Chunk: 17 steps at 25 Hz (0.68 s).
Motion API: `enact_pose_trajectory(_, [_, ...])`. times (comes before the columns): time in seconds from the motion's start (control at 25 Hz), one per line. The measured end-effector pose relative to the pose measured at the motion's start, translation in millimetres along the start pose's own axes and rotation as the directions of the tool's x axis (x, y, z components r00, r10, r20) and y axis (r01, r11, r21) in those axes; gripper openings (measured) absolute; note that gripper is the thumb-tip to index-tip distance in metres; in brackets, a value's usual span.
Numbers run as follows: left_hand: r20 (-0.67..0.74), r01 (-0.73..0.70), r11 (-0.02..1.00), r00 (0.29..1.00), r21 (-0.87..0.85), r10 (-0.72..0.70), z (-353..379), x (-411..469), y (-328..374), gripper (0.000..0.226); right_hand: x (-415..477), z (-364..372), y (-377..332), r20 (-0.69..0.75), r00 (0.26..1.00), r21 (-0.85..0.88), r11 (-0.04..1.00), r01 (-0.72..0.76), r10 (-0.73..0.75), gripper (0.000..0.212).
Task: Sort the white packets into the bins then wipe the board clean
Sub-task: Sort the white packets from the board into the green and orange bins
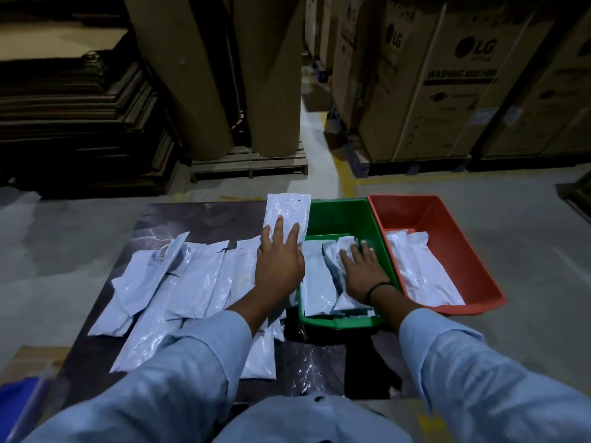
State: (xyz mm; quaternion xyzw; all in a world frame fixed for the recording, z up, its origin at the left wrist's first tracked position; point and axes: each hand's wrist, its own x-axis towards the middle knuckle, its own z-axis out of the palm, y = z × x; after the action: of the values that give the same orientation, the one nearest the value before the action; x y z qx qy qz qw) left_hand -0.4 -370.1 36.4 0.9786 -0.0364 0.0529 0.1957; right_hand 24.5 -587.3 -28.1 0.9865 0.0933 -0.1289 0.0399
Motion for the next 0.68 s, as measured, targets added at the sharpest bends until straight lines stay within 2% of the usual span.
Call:
enact_pose_trajectory(0.16, [-0.026, 0.042, 0.999, 0.999, 0.008, -0.042, 7.6, -2.1, 13.8, 0.053, 5.0, 8.2, 6.2, 0.066, 0.997, -0.034, 0.999, 0.04, -0.038, 0.069])
enact_pose_trajectory(0.44, [-0.085, 0.032, 0.999, 0.996, 0.02, -0.03, 28.9, -6.1, 49.4, 0.053, 5.6, 2.1, 2.9, 0.16, 0.986, -0.243, 0.97, -0.008, 0.048, 0.084])
enact_pose_trajectory(0.52, [-0.1, 0.031, 0.999, 0.995, 0.008, -0.03, 34.7, -5.3, 60.1, 0.054, 6.3, -10.1, 6.8, 0.086, 0.996, -0.237, 0.971, 0.035, -0.015, 0.08])
enact_pose_trajectory(0.6, [-0.036, 0.071, 0.997, 0.997, 0.005, -0.071, 42.4, -3.6, 69.3, 0.053, 7.4, -28.8, 15.2, -0.046, 0.994, -0.184, 0.979, 0.092, -0.102, 0.073])
enact_pose_trajectory(0.68, [0.04, 0.095, 0.994, 0.994, 0.055, -0.097, 52.7, -1.8, 75.9, 0.056, 7.7, -47.2, 26.5, -0.175, 0.976, -0.12, 0.987, 0.107, -0.127, 0.071])
